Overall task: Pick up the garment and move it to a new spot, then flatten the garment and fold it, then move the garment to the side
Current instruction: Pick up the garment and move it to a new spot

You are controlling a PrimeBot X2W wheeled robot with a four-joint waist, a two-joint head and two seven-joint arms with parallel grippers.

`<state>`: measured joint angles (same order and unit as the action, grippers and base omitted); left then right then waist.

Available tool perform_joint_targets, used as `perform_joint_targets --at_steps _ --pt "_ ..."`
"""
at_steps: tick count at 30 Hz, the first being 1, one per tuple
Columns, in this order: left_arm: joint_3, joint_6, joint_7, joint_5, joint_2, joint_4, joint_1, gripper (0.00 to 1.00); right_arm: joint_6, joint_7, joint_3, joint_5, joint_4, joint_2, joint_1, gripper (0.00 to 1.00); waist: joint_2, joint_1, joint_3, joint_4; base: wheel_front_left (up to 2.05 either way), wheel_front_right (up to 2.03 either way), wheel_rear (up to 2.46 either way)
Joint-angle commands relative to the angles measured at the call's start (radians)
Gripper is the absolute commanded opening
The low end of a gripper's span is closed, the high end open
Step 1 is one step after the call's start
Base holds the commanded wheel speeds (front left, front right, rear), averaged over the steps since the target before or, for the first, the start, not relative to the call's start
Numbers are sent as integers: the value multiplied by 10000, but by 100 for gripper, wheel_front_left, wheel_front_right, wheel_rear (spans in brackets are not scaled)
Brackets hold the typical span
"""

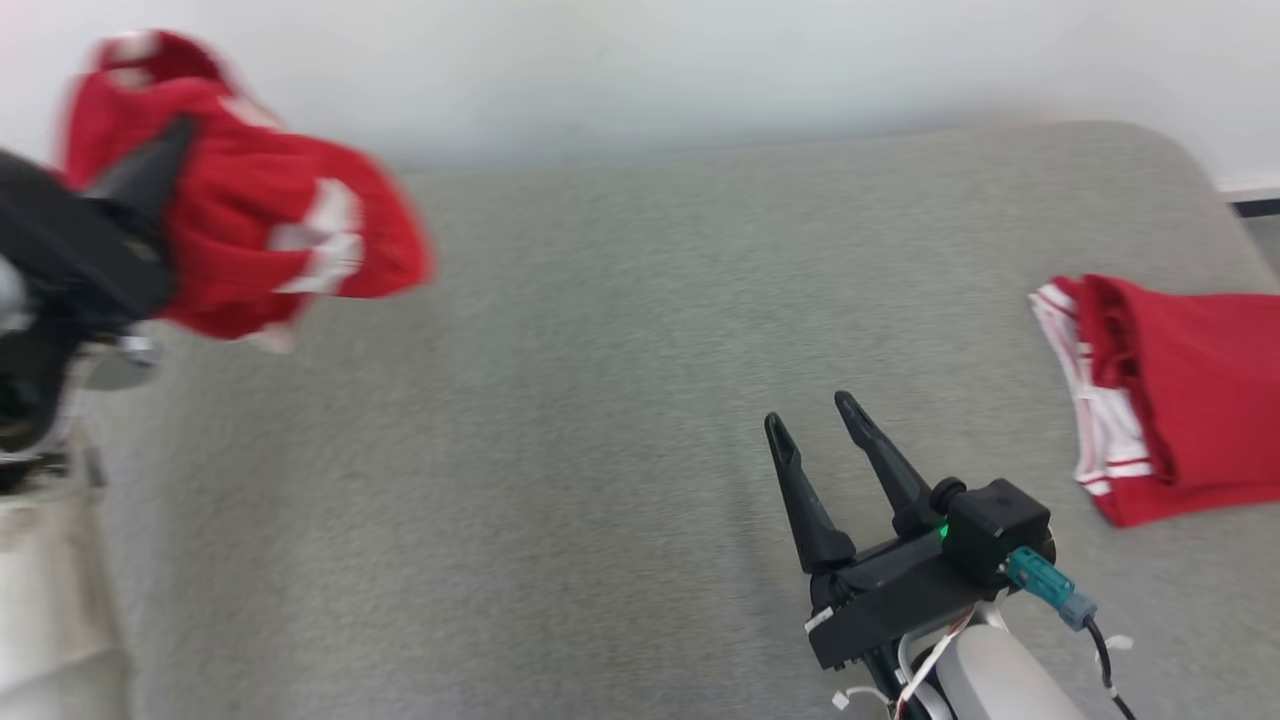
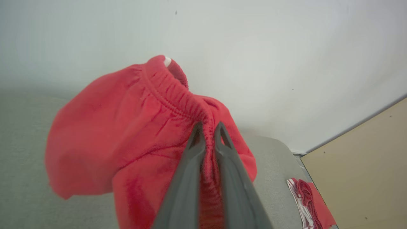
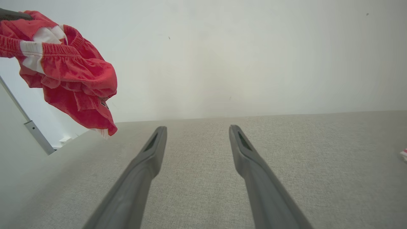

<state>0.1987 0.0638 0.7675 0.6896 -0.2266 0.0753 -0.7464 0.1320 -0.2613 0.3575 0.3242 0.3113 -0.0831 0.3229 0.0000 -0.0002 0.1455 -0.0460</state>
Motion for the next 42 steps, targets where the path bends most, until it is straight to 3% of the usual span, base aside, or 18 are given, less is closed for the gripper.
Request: perform_joint_targets --at_steps 1,9,16,20,27,32,33,34,35,42 --pt "-356 -126 183 177 278 -322 84 0 -25 -42 13 48 13 39 -227 100 0 2 -602 -896 0 0 0" --pt "-1764 -471 332 128 1220 -937 723 0 -25 -41 -58 -26 -95 30 -329 100 0 2 -698 -2143 0 0 0" --pt "-2472 -422 -252 222 1592 -181 1770 0 -26 -44 -163 -41 -163 -5 -463 100 0 2 -680 -2790 0 0 0" --pt "-2693 -337 -1119 120 1684 842 2311 0 -26 -44 -200 -48 -215 -6 -536 100 0 2 -630 -2855 0 0 0" --pt "-3700 -121 -2800 -1811 1289 3335 2706 0 -26 -45 -301 -83 -237 -101 -573 100 0 2 -554 -2519 0 0 0" --pt "-3907 -196 -3887 -2071 1402 4446 2653 0 -26 -45 -434 -100 -276 -127 -555 100 0 2 -514 -2147 0 0 0" --pt "-3944 -194 -4159 -2115 1430 4560 2606 31 -26 -43 -424 -113 -268 -123 -584 100 0 2 -527 -2061 0 0 0" --pt "-3930 -240 -4465 -2068 1482 4636 2567 89 -26 -45 -418 -125 -255 -128 -615 100 0 2 -553 -1963 0 0 0" --pt "-3938 -305 -4733 -1996 1537 4685 2520 100 -26 -45 -446 -128 -245 -148 -646 100 0 2 -587 -1865 0 0 0" --pt "-4212 -425 -7047 -2410 1636 4296 2501 100 -26 -31 -690 -187 -221 -168 -865 100 0 2 -950 -1263 0 0 0"
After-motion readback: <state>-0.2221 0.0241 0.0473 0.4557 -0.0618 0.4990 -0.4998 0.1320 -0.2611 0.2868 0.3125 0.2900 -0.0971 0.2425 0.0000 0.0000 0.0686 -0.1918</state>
